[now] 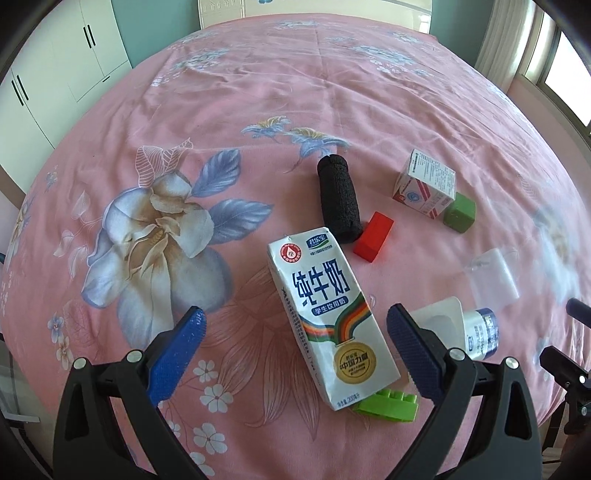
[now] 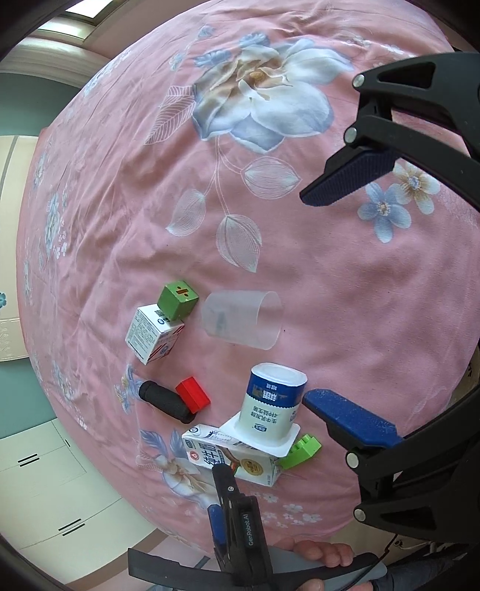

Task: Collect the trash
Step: 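Close the left tool on the milk carton while the right tool grasps the clear cup, then carry the milk carton and clear cup with both tools over the wastebasket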

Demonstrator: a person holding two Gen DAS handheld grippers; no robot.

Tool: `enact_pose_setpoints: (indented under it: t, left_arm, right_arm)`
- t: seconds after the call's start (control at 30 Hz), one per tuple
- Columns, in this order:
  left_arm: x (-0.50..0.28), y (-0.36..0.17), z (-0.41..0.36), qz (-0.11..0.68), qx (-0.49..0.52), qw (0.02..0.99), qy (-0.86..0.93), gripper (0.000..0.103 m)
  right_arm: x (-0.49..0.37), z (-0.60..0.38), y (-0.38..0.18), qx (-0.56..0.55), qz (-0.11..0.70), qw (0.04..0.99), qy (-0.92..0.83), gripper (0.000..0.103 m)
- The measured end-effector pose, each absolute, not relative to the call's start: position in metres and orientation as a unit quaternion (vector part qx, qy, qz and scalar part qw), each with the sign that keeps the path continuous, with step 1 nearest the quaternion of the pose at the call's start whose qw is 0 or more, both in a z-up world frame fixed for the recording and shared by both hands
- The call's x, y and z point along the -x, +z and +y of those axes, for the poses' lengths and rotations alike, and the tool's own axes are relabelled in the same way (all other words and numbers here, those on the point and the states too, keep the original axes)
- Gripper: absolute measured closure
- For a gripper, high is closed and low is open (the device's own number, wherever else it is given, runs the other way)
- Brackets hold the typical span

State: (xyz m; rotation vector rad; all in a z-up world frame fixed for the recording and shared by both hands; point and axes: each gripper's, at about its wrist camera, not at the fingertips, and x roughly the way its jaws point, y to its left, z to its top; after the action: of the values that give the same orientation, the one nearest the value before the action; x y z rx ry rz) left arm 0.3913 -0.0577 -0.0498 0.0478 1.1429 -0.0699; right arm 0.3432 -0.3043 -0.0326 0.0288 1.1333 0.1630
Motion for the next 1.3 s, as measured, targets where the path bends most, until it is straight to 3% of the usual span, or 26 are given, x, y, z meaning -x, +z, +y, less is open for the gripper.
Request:
enact_pose_setpoints:
  t: [0.63,0.7,0.77,0.9,0.97,1.3]
  left_arm:
    - [-0.421,-0.087,-0.074,0.583,-0.009,0.812,-0.02,0.004]
    - [-0.421,-0.089,-0.073,0.584,-0.003,0.812,-0.022,0.009]
    - [-0.421,-0.09,-0.07,0.588,0.007,0.809,-0.028,0.027]
    - [-0.419,-0.09,-0.068,0.588,0.008,0.808,-0.033,0.038]
    - [-0.417,-0.089,-0.068,0.585,0.003,0.811,-0.031,0.042]
    - [-0.405,-0.084,-0.06,0.583,-0.012,0.811,-0.038,0.053]
  right_arm:
    - [-0.425,-0.283,-0.082,-0.044,0.595,0.798,0.087,0.006]
    - [-0.427,-0.278,-0.085,-0.034,0.598,0.796,0.088,0.012]
    - [-0.43,-0.277,-0.088,-0.035,0.604,0.791,0.087,0.038]
    - [-0.429,-0.274,-0.092,-0.031,0.609,0.786,0.096,0.042]
    - [-0.428,-0.271,-0.093,-0.025,0.612,0.785,0.098,0.054]
    - [-0.423,-0.265,-0.092,-0.009,0.616,0.782,0.097,0.055]
